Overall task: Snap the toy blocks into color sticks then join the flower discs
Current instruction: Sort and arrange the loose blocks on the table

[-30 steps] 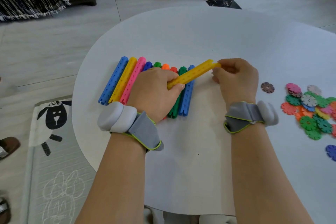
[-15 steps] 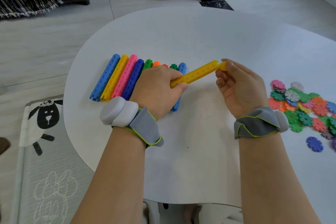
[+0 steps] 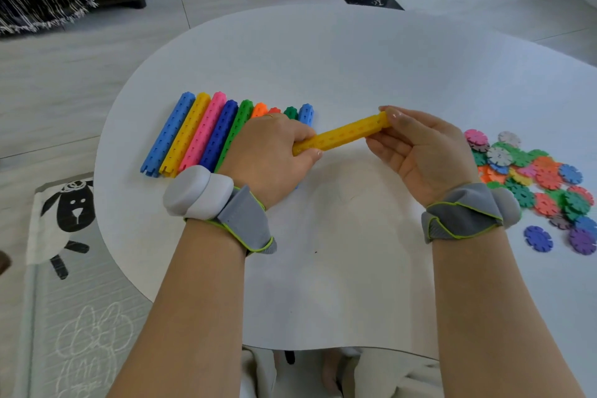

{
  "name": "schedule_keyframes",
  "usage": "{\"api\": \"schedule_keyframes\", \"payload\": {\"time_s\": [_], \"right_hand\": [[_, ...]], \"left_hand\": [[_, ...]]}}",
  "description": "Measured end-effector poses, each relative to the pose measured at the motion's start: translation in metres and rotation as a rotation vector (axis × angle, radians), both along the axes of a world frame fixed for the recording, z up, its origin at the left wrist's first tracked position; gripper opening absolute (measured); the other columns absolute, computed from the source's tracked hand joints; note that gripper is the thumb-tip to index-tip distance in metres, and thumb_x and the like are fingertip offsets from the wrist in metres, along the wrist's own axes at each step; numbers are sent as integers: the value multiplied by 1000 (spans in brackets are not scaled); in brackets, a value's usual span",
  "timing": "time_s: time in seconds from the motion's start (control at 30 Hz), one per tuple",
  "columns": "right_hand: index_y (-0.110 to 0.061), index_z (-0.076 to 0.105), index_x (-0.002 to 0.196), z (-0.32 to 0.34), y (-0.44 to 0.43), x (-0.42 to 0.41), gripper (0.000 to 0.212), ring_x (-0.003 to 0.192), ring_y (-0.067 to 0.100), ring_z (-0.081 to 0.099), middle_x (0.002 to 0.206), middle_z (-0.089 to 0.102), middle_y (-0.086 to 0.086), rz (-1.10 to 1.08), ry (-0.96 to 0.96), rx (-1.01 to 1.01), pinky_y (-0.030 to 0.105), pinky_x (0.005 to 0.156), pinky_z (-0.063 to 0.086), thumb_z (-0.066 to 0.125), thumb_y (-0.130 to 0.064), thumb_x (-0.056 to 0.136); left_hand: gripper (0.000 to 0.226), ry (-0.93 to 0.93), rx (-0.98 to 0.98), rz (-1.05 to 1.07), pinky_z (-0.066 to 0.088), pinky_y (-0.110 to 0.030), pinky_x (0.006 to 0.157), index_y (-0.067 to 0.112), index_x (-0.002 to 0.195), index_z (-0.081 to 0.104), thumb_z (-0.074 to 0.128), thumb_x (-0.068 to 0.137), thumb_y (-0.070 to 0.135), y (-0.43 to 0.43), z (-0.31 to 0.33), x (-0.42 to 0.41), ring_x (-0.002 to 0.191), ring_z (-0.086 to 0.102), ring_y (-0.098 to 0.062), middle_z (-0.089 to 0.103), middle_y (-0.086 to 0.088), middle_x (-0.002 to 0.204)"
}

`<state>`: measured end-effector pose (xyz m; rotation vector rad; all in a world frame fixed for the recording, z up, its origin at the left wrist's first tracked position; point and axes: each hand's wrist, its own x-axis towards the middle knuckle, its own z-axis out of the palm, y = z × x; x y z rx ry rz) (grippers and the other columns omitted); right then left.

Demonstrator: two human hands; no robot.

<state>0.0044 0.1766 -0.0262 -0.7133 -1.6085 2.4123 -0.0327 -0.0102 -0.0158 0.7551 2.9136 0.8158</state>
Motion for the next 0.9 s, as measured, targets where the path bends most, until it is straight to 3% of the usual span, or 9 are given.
{"api": "schedule_keyframes", "payload": {"time_s": [0.53, 0.63, 0.77, 0.83, 0.9], "right_hand": [[-6, 61, 81, 8, 12, 34, 12, 65, 21, 69, 72, 70, 13, 80, -72, 173, 23, 55, 55, 68, -15, 84], [-7, 57, 78, 7, 13, 39, 13, 63, 20, 68, 74, 69, 13, 128, -102, 184, 22, 50, 51, 67, -11, 84], [-8, 57, 76, 5, 8, 39, 14, 64, 20, 66, 75, 65, 12, 210, -164, 357, 25, 53, 51, 70, -8, 81], [-12, 61, 81, 5, 5, 39, 14, 69, 25, 65, 81, 69, 16, 252, -189, 470, 33, 58, 53, 74, -12, 78], [-14, 62, 88, 6, -2, 38, 16, 65, 26, 64, 83, 71, 16, 296, -212, 579, 37, 58, 53, 75, -17, 78]], "left_hand": [[28, 52, -73, -76, 24, -19, 76, 26, 115, 64, 56, 89, 34, 6, 3, 8, 88, 39, -11, 49, 2, 93], [31, 52, -63, -42, 28, -21, 82, 22, 120, 62, 57, 89, 28, 7, 2, 9, 99, 46, -18, 55, -3, 108], [41, 22, 122, 45, 37, -27, 100, 13, 127, 57, 59, 86, 10, 17, 3, 7, 113, 53, -23, 53, -9, 129], [47, -41, 199, 35, 41, -37, 102, 11, 133, 50, 57, 87, 7, 23, 3, 8, 117, 54, -25, 51, -10, 134], [52, -74, 182, 18, 39, -38, 104, 13, 140, 39, 51, 90, 6, 24, 3, 8, 121, 52, -25, 51, -10, 135]]}}
